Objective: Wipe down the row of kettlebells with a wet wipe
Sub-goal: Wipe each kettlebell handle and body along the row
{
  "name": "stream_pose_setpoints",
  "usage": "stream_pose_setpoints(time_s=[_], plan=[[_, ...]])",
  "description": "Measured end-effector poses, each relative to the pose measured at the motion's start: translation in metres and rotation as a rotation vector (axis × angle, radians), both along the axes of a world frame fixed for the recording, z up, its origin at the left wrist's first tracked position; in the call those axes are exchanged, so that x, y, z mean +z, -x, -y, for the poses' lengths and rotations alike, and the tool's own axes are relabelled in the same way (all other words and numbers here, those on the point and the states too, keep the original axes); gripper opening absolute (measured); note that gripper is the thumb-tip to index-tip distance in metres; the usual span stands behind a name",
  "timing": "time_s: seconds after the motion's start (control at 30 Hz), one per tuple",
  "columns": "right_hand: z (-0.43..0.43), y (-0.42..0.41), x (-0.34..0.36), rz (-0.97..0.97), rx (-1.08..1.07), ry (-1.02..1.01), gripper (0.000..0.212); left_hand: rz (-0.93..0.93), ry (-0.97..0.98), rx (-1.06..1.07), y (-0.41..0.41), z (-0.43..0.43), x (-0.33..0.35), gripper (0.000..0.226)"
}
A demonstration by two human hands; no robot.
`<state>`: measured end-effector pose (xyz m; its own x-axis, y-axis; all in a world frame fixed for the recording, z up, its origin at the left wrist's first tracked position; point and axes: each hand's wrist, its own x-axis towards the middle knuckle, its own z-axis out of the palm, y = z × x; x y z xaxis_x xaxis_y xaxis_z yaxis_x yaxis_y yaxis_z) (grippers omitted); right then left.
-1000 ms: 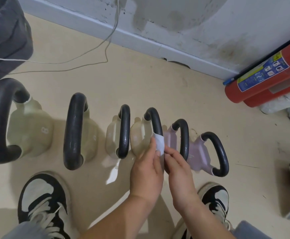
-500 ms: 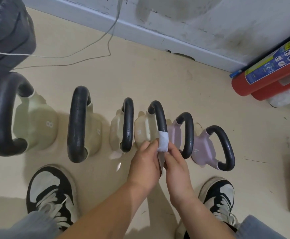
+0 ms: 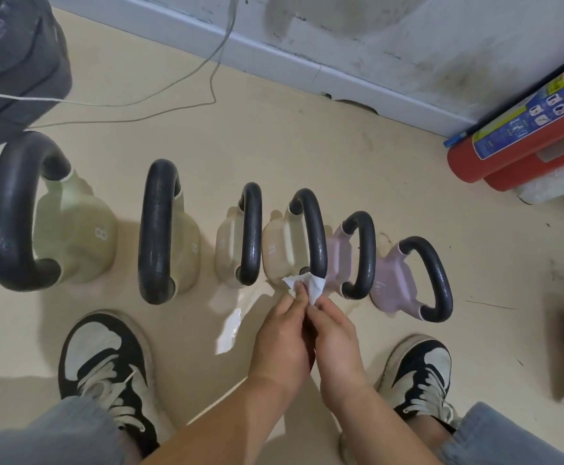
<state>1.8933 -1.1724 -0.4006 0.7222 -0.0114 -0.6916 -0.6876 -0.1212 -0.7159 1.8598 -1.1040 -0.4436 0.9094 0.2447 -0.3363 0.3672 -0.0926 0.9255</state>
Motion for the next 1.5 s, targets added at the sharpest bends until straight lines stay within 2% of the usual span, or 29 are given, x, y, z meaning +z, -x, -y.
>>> stream_pose_setpoints(time_s=[0.07,0.13,0.2,0.37,0.5,0.57,0.67,0.73,0.83,0.93,1.03,1.1,1.23,1.3,1.4,1.5], plan=[[0.004,0.001,-0.004,-0.032,0.021,0.023,0.018,-0.025,-0.143,-0.084,0.002,-0.001,-0.013,0.023],[0.009,0.002,-0.005,-0.057,0.073,0.076,0.021,-0.055,-0.292,-0.232,0.009,-0.002,-0.023,0.038],[0.014,0.001,-0.002,-0.076,0.108,0.177,0.025,-0.111,-0.257,-0.266,0.012,-0.005,-0.015,0.045],[0.016,-0.009,0.010,0.051,0.054,0.300,0.037,-0.120,-0.084,-0.112,0.007,-0.011,0.008,0.026],[0.007,-0.016,0.033,0.163,0.050,0.297,0.024,-0.114,0.050,-0.027,-0.006,-0.014,0.031,0.018],[0.001,-0.024,0.049,0.190,0.116,0.247,0.032,-0.060,0.061,0.042,-0.017,-0.015,0.042,0.009],[-0.010,-0.049,0.073,0.251,0.164,0.266,0.038,0.010,0.037,0.162,-0.041,-0.021,0.051,0.010],[-0.013,-0.071,0.079,0.307,0.132,0.309,0.038,-0.031,0.032,0.289,-0.059,-0.026,0.056,0.011],[-0.019,-0.100,0.078,0.263,0.152,0.307,0.032,-0.240,0.219,0.483,-0.088,-0.033,0.060,0.017],[-0.026,-0.120,0.067,0.170,0.210,0.299,0.034,-0.398,0.403,0.524,-0.117,-0.033,0.058,0.030],[-0.029,-0.134,0.054,0.130,0.234,0.281,0.031,-0.533,0.729,0.673,-0.139,-0.040,0.059,0.021],[-0.030,-0.143,0.048,0.110,0.247,0.275,0.030,-0.543,0.854,0.720,-0.151,-0.044,0.052,0.022],[-0.027,-0.154,0.042,0.068,0.206,0.246,0.028,-0.594,0.914,0.800,-0.161,-0.044,0.044,0.011],[-0.025,-0.157,0.041,0.064,0.179,0.242,0.024,-0.563,0.968,0.849,-0.162,-0.041,0.036,0.022],[-0.022,-0.158,0.043,0.062,0.172,0.222,0.022,-0.513,0.923,0.795,-0.164,-0.036,0.028,0.023],[-0.021,-0.157,0.046,0.077,0.171,0.196,0.024,-0.458,0.897,0.742,-0.164,-0.037,0.027,0.034]])
